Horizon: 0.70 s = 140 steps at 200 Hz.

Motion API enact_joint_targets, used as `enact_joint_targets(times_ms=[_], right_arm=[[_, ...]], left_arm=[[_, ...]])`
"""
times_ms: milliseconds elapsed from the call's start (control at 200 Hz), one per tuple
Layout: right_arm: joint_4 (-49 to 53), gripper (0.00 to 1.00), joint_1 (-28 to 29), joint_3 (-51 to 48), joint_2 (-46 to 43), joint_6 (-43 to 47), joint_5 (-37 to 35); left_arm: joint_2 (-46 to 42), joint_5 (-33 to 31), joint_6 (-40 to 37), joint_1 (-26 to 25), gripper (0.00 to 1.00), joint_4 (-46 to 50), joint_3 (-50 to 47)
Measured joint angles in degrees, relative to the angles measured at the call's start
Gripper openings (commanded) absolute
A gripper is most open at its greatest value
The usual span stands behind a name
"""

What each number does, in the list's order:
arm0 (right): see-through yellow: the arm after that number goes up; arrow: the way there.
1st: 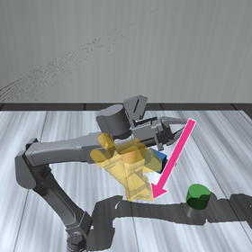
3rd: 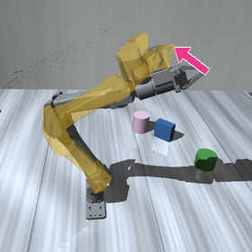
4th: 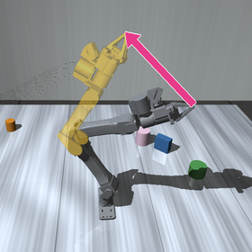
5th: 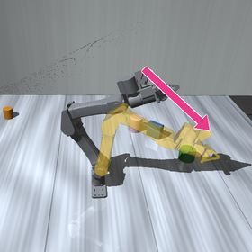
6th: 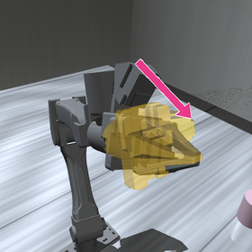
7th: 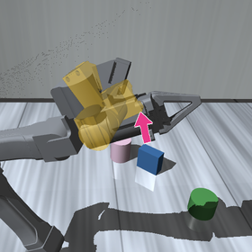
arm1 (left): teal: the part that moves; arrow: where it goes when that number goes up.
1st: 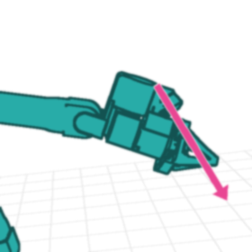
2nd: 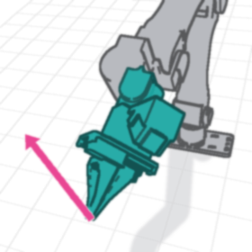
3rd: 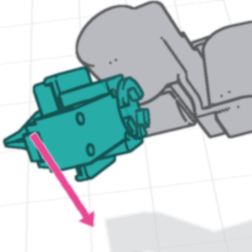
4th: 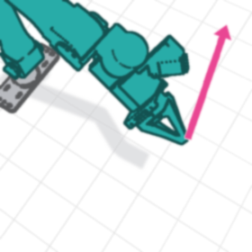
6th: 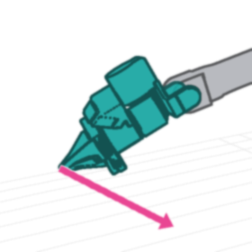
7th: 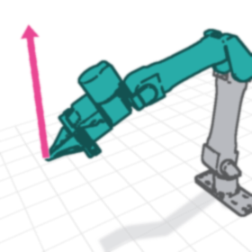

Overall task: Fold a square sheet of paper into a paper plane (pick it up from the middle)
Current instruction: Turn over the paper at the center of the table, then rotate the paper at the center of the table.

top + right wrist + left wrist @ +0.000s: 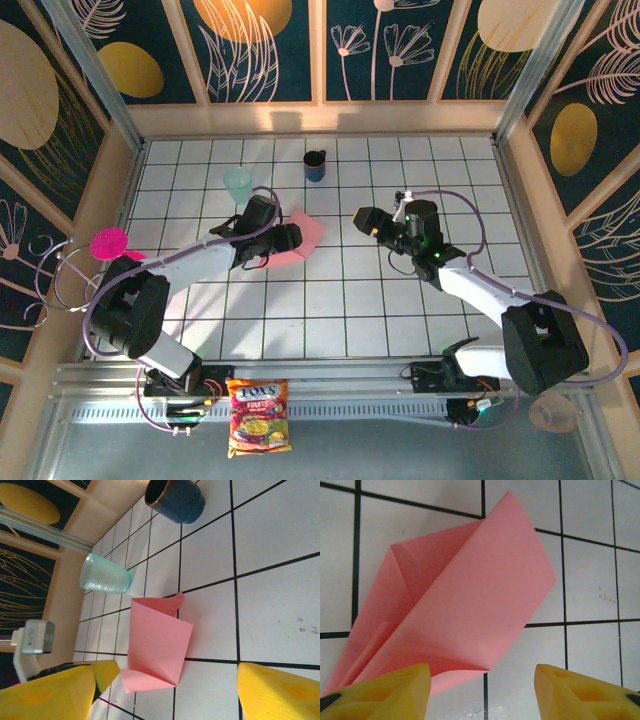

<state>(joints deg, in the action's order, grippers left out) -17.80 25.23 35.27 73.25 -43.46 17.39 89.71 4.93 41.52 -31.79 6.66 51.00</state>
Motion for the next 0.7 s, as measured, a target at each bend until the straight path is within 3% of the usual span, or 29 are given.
enact_joint_targets(times_ms=[701], right_arm=[[0.02,0.75,0.76,0.0,0.04,0.15,0.0]], left_arm=[[12.81,-4.24,-0.92,1.9,0.58,-2.64,3.23]])
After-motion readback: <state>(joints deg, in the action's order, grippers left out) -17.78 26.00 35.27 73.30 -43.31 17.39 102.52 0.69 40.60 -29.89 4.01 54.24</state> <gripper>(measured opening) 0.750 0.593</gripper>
